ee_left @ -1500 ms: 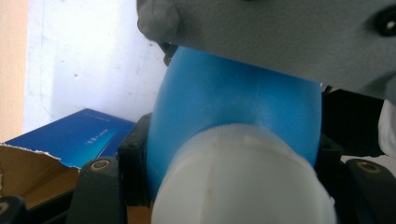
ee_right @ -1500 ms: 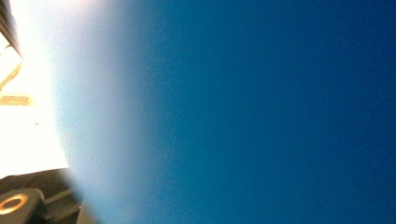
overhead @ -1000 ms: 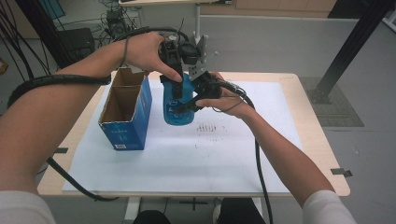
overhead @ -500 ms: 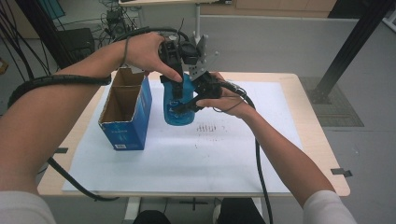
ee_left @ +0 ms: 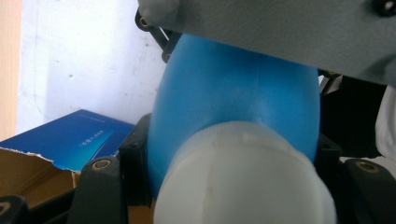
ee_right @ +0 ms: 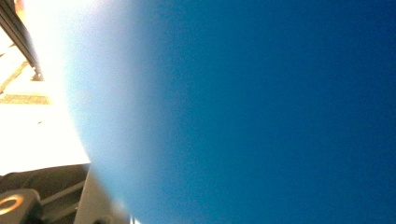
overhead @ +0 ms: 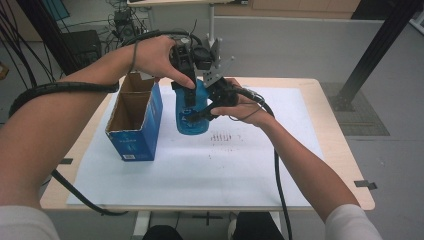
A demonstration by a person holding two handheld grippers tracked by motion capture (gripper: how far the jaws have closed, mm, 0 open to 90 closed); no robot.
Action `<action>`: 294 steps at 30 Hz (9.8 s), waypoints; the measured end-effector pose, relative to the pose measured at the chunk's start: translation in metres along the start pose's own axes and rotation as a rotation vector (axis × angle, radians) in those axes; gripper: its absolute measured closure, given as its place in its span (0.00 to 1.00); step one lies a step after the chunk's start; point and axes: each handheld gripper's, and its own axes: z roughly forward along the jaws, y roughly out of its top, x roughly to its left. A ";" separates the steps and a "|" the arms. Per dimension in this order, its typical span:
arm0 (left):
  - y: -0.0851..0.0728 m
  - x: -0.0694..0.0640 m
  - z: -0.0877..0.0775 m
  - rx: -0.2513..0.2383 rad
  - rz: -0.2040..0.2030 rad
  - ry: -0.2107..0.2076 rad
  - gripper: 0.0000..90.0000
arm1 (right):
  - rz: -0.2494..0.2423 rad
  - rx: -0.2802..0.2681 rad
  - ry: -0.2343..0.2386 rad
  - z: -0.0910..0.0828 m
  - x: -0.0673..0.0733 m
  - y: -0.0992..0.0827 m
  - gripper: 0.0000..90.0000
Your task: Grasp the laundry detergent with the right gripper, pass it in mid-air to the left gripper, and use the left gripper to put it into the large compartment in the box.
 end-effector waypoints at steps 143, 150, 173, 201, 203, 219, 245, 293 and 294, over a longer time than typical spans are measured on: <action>-0.141 0.089 -0.138 -0.079 -1.258 0.100 0.42 | 0.249 0.368 -0.299 -0.136 0.058 -0.068 0.04; -0.143 0.091 -0.118 -0.066 -1.262 0.075 0.42 | 0.250 0.365 -0.301 -0.136 0.060 -0.070 0.04; -0.161 0.095 -0.031 -0.012 -1.277 0.014 0.42 | 0.234 0.378 -0.312 -0.133 0.065 -0.073 0.04; -0.161 0.098 0.047 0.022 -1.271 -0.022 0.42 | 0.235 0.396 -0.318 -0.128 0.064 -0.083 0.04; -0.161 0.098 0.054 0.025 -1.269 -0.024 0.42 | 0.238 0.397 -0.317 -0.127 0.063 -0.084 0.04; -0.152 0.096 0.095 0.041 -1.254 -0.039 0.42 | 0.242 0.406 -0.322 -0.128 0.064 -0.091 0.04; -0.160 0.082 0.128 0.056 -1.242 -0.037 0.41 | 0.237 0.391 -0.317 -0.121 0.067 -0.095 0.04; -0.159 0.082 0.128 0.049 -1.246 -0.040 0.40 | 0.222 0.395 -0.336 -0.125 0.066 -0.088 0.04; -0.159 0.082 0.128 0.049 -1.246 -0.040 0.40 | 0.222 0.395 -0.336 -0.125 0.066 -0.088 0.04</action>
